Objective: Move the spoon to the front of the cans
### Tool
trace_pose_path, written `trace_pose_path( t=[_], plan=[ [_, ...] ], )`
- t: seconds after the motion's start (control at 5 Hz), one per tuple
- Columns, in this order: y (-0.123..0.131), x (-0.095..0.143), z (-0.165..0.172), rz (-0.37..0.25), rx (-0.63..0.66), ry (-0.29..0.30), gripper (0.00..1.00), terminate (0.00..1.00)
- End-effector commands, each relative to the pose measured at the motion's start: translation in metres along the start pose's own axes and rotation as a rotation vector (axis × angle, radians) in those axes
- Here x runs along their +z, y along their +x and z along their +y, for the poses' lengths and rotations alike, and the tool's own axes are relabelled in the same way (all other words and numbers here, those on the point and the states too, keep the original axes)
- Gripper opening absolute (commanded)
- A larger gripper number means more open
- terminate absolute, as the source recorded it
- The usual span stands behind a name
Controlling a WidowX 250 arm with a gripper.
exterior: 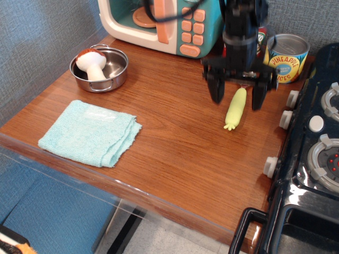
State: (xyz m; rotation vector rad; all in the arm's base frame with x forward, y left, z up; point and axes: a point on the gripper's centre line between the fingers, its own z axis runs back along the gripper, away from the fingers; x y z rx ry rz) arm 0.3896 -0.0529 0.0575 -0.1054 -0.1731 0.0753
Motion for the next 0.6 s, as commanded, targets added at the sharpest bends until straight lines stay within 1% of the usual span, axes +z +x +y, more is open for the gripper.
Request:
trace_pose_path(
  t=[0.0, 0.2, 0.4],
  plan=[
    [0.0045, 0.0458, 0.0114, -0.066, 0.006, 0.022, 1.00, 0.00],
    [0.0038, 0.0424, 0.0177, 0.047, -0.073, 0.150, 1.00, 0.00],
    [0.0038, 0.0424, 0.0177, 0.047, -0.073, 0.150, 1.00, 1.00]
  ],
)
